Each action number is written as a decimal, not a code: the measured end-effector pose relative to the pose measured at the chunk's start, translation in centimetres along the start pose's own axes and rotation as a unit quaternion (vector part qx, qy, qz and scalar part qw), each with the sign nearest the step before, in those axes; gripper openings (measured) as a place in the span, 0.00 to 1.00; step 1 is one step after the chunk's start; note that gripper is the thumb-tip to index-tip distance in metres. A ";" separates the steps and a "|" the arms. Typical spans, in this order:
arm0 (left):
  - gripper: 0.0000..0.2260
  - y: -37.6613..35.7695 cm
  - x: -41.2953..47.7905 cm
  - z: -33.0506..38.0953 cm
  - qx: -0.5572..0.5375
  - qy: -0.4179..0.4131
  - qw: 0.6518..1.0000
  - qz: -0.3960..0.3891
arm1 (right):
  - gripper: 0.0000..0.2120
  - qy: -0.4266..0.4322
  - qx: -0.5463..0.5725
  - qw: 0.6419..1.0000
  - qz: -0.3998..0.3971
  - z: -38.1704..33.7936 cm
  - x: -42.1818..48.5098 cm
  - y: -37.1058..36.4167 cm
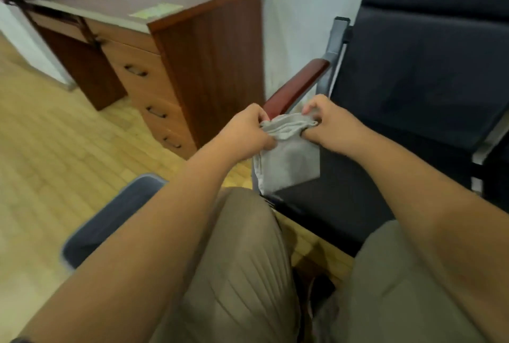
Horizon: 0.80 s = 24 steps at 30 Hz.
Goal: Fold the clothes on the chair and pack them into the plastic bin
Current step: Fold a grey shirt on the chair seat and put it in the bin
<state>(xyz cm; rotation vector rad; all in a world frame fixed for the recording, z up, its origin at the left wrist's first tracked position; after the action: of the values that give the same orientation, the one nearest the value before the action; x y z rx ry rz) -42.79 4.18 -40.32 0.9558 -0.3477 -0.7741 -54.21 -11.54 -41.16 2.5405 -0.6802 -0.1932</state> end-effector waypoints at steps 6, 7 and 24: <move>0.17 8.4 -5.1 -13.7 -0.025 0.125 0.986 0.111 | 0.34 0.071 0.035 0.986 -0.148 -7.6 3.7 -14.0; 0.17 9.0 -5.9 -16.1 -0.038 0.149 0.981 0.117 | 0.33 0.077 0.037 0.983 -0.164 -8.4 4.2 -16.0; 0.20 6.2 -12.2 -44.1 -0.252 0.322 0.899 0.155 | 0.15 0.014 0.009 0.939 -0.343 -8.0 13.3 -43.5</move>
<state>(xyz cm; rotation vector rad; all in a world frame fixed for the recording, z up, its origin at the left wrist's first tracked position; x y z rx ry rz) -22.77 41.48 -58.59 0.5918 0.2731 -0.1990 -21.89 17.89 -56.17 2.6904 0.2474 -0.3805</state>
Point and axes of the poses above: each hand's wrist, its own x-axis towards the middle knuckle, its own y-axis out of the back of the hand, z = x × y, the point moved 9 cm from there along x, towards the middle knuckle, and after that the axes turned 13 degrees about x, right-handed, at the moved point
